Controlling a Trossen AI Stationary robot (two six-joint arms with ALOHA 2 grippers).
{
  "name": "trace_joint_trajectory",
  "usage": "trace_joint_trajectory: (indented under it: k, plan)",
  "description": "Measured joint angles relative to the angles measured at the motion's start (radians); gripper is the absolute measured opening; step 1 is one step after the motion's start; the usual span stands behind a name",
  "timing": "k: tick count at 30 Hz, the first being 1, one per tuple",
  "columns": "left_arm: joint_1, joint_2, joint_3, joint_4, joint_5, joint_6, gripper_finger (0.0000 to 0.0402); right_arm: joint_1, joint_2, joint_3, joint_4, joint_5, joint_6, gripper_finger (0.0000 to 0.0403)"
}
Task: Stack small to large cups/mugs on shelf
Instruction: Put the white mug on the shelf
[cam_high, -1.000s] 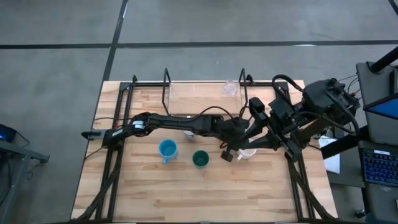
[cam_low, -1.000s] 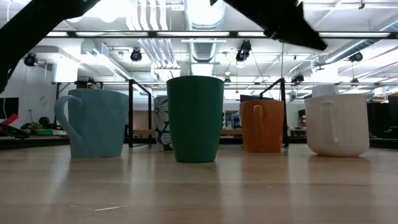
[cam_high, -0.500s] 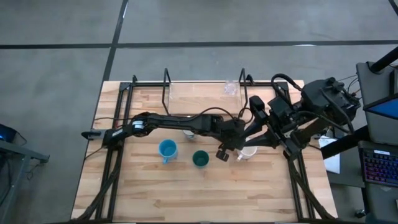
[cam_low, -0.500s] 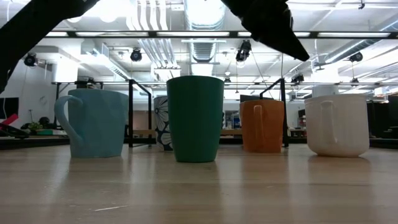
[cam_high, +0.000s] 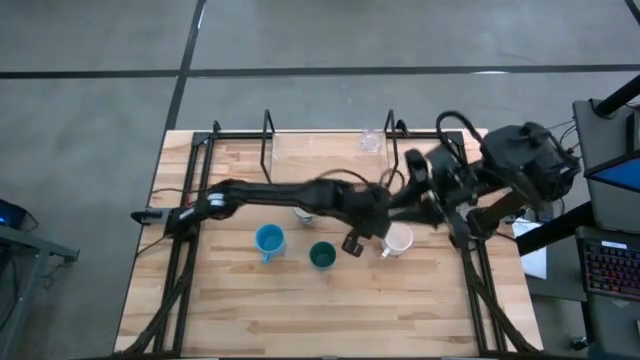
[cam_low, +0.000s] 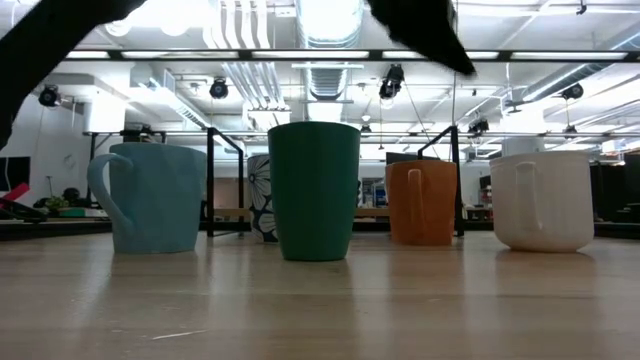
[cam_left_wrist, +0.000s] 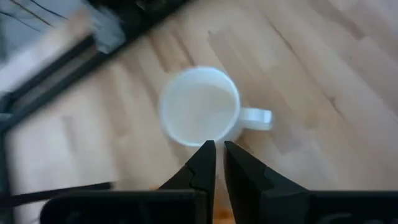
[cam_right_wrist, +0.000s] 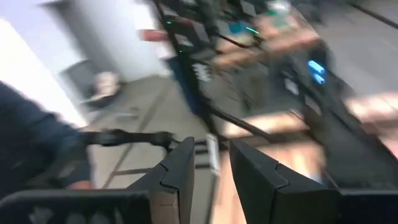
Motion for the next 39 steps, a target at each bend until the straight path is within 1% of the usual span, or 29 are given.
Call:
trace_joint_trajectory:
  k: [3, 6, 9, 10, 11, 13, 15, 18, 20, 23, 26, 28, 30, 31, 33, 36, 39]
  plan:
    - [0.0, -0.072, 0.0, 0.009, -0.029, 0.0, 0.0018, -0.038, -0.005, 0.072, -0.214, 0.09, 0.078, 0.0075]
    - [0.001, -0.116, -0.006, 0.007, -0.074, 0.0, 0.0018, -0.071, -0.011, 0.141, -0.447, 0.159, 0.158, 0.0051]
    - [0.008, -0.142, -0.014, -0.011, -0.091, 0.0, 0.0018, -0.09, -0.013, 0.189, -0.665, 0.168, 0.18, 0.0024]
    - [0.01, -0.148, -0.014, -0.012, -0.092, 0.0, 0.0018, -0.094, -0.016, 0.19, -0.693, 0.172, 0.188, 0.0016]
    - [0.013, -0.157, -0.015, -0.021, -0.092, 0.0, 0.0018, -0.096, -0.025, 0.172, -0.665, 0.169, 0.186, 0.0012]
    - [0.015, -0.166, -0.015, -0.052, -0.093, -0.001, 0.0018, -0.094, -0.062, 0.13, -0.655, 0.143, 0.164, 0.001]
    - [0.016, -0.177, -0.015, -0.089, -0.095, -0.002, 0.0018, -0.095, -0.083, 0.104, -0.676, 0.143, 0.182, 0.0009]
    - [0.015, -0.192, -0.016, -0.127, -0.107, -0.03, 0.0018, -0.097, -0.162, -0.027, -0.667, 0.155, 0.191, 0.0009]
    - [0.014, -0.208, -0.019, -0.155, -0.117, -0.056, 0.0018, -0.099, -0.202, -0.109, -0.671, 0.185, 0.236, 0.0009]
    - [0.015, -0.231, -0.029, -0.155, -0.119, -0.063, 0.0018, -0.106, -0.31, -0.311, -0.658, 0.194, 0.26, 0.0009]
    - [0.015, -0.24, -0.031, -0.154, -0.14, -0.063, 0.0018, -0.111, -0.394, -0.503, -0.679, 0.199, 0.354, 0.0009]
    - [0.015, -0.246, -0.032, -0.155, -0.148, -0.071, 0.0018, -0.111, -0.462, -0.64, -0.642, 0.176, 0.411, 0.0009]
    - [0.015, -0.255, -0.034, -0.165, -0.151, -0.082, 0.0018, -0.11, -0.505, -0.75, -0.657, 0.145, 0.498, 0.0009]
    - [0.015, -0.258, -0.035, -0.175, -0.152, -0.082, 0.0018, -0.11, -0.523, -0.801, -0.681, 0.129, 0.529, 0.0009]
    - [0.014, -0.263, -0.038, -0.194, -0.152, -0.086, 0.0018, -0.11, -0.55, -0.894, -0.674, 0.083, 0.567, 0.0009]
    - [0.014, -0.263, -0.044, -0.217, -0.152, -0.137, 0.0018, -0.11, -0.569, -1.011, -0.672, -0.029, 0.594, 0.0009]
    - [0.014, -0.263, -0.045, -0.235, -0.153, -0.184, 0.0018, -0.11, -0.562, -1.095, -0.671, -0.15, 0.587, 0.0009]
